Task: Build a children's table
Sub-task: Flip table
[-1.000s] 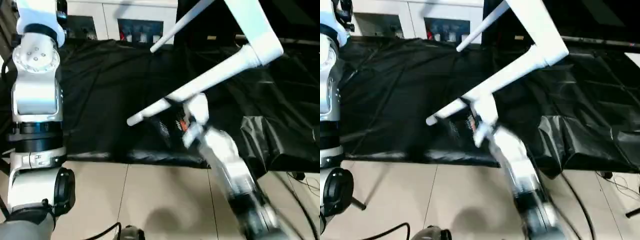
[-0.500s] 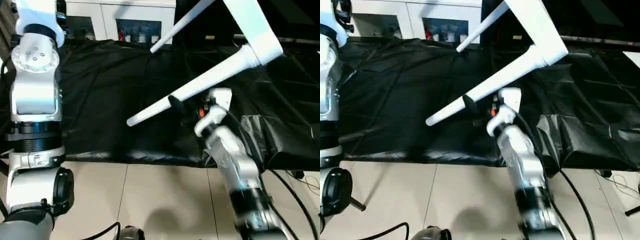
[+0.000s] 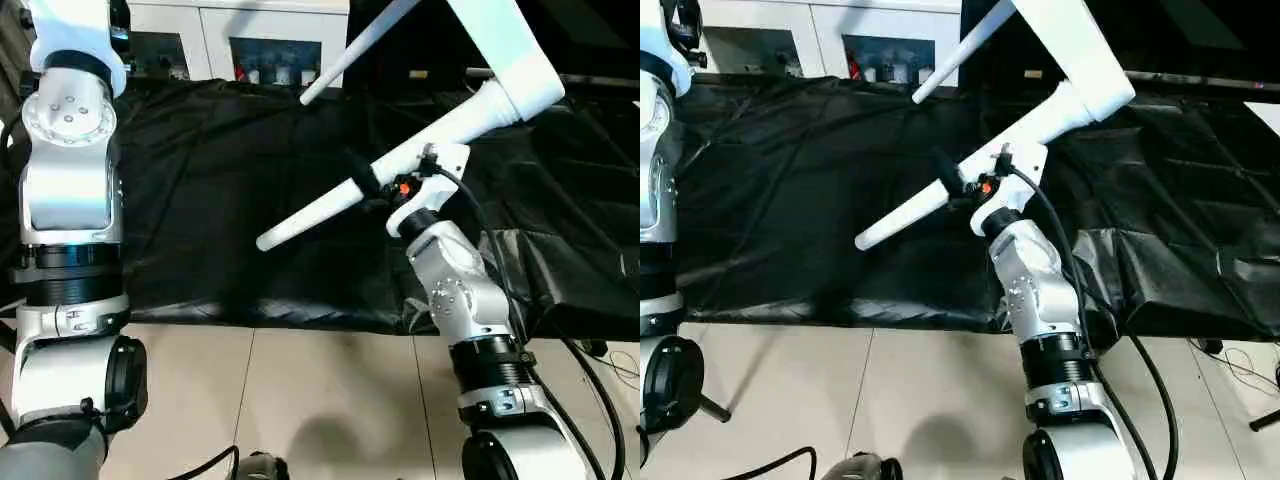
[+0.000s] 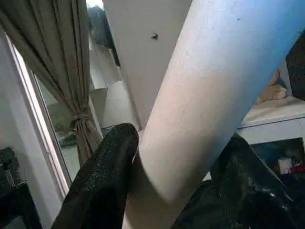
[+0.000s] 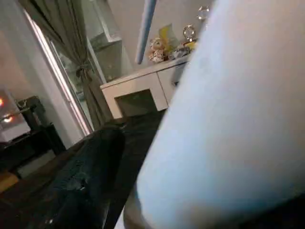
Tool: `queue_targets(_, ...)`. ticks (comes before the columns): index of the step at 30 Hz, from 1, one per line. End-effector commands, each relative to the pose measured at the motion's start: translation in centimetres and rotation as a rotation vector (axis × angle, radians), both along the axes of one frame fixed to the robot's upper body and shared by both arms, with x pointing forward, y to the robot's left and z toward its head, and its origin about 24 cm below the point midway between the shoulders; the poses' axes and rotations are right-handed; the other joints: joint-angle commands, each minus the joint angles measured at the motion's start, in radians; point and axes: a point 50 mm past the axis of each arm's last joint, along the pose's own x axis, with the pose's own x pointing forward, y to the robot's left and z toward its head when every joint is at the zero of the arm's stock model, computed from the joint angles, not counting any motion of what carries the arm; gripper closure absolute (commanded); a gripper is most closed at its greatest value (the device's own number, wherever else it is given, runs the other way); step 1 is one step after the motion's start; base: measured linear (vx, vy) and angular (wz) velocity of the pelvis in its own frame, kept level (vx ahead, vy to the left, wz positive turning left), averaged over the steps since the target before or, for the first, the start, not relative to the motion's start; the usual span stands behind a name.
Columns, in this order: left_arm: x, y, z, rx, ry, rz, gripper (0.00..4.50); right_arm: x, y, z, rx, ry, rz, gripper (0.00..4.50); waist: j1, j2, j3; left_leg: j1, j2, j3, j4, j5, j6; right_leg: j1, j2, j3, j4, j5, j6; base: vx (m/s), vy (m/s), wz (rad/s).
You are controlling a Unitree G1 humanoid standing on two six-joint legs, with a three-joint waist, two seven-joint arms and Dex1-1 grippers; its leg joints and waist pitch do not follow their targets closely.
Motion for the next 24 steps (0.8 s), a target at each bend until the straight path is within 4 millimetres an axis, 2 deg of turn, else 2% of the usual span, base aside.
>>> queue_targets(1, 0.1, 0.4, -1.1, -0.079, 0.028, -0.023, 2.33, 0.5, -0.9, 2.0, 0.013, -0.054, -0.024, 1.64, -0.007, -0.009, -0.083, 0.058, 0.106, -0.066, -0.097, -0.300, -0.089, 0.018, -0.084, 0.054, -0.078, -0.143, -0.176, 0.000, 0.000, 0.00)
queue_targets(4, 0.2, 0.4, -1.9, -0.095, 0.036, -0.052, 2.34, 0.9, -2.3, 3.6, -0.003, -0.103, -0.063, 1.84, -0.006, -0.015, -0.083, 0.056, 0.105, -0.062, -0.093, -0.276, -0.080, 0.021, -0.087, 0.055, -0.079, -0.151, -0.175, 0.000, 0.000, 0.00)
queue_targets(6, 0.3, 0.4, -2.1, -0.099, 0.038, -0.062, 2.38, 0.9, -2.7, 4.1, -0.007, -0.119, -0.074, 2.06, -0.005, -0.014, -0.084, 0.058, 0.104, -0.061, -0.091, -0.270, -0.073, 0.019, -0.086, 0.054, -0.079, -0.157, -0.175, 0.000, 0.000, 0.00)
queue_targets(9, 0.2, 0.6, -3.8, -0.104, 0.067, -0.093, 2.40, 1.0, -4.4, 6.8, -0.064, -0.220, -0.121, 2.24, -0.001, -0.017, -0.085, 0.058, 0.107, -0.061, -0.090, -0.239, -0.064, 0.020, -0.083, 0.053, -0.076, -0.134, -0.169, 0.000, 0.000, 0.00)
queue_targets(11, 0.2, 0.7, -4.3, -0.110, 0.081, -0.097, 2.48, 1.0, -4.9, 7.6, -0.084, -0.246, -0.132, 2.37, -0.001, -0.018, -0.087, 0.063, 0.105, -0.057, -0.089, -0.231, -0.067, 0.017, -0.077, 0.051, -0.073, -0.117, -0.174, 0.000, 0.000, 0.00)
queue_targets(14, 0.2, 0.7, -4.6, -0.114, 0.088, -0.102, 2.60, 1.0, -5.1, 8.1, -0.100, -0.261, -0.135, 2.48, 0.000, -0.016, -0.086, 0.061, 0.105, -0.057, -0.090, -0.232, -0.071, 0.016, -0.078, 0.052, -0.072, -0.105, -0.172, 0.000, 0.000, 0.00)
queue_targets(17, 0.2, 0.8, -6.2, -0.126, 0.120, -0.119, 2.68, 1.0, -5.7, 9.9, -0.203, -0.340, -0.142, 2.56, -0.002, -0.022, -0.090, 0.067, 0.104, -0.057, -0.091, -0.215, -0.092, 0.018, -0.071, 0.047, -0.064, -0.025, -0.177, 0.000, 0.000, 0.00)
queue_targets(24, 0.1, 0.6, -7.6, -0.118, 0.155, -0.110, 2.82, 1.2, -5.4, 10.6, -0.271, -0.376, -0.126, 2.65, -0.004, -0.029, -0.091, 0.066, 0.104, -0.054, -0.089, -0.190, -0.084, 0.026, -0.073, 0.045, -0.058, 0.063, -0.202, 0.000, 0.000, 0.00)
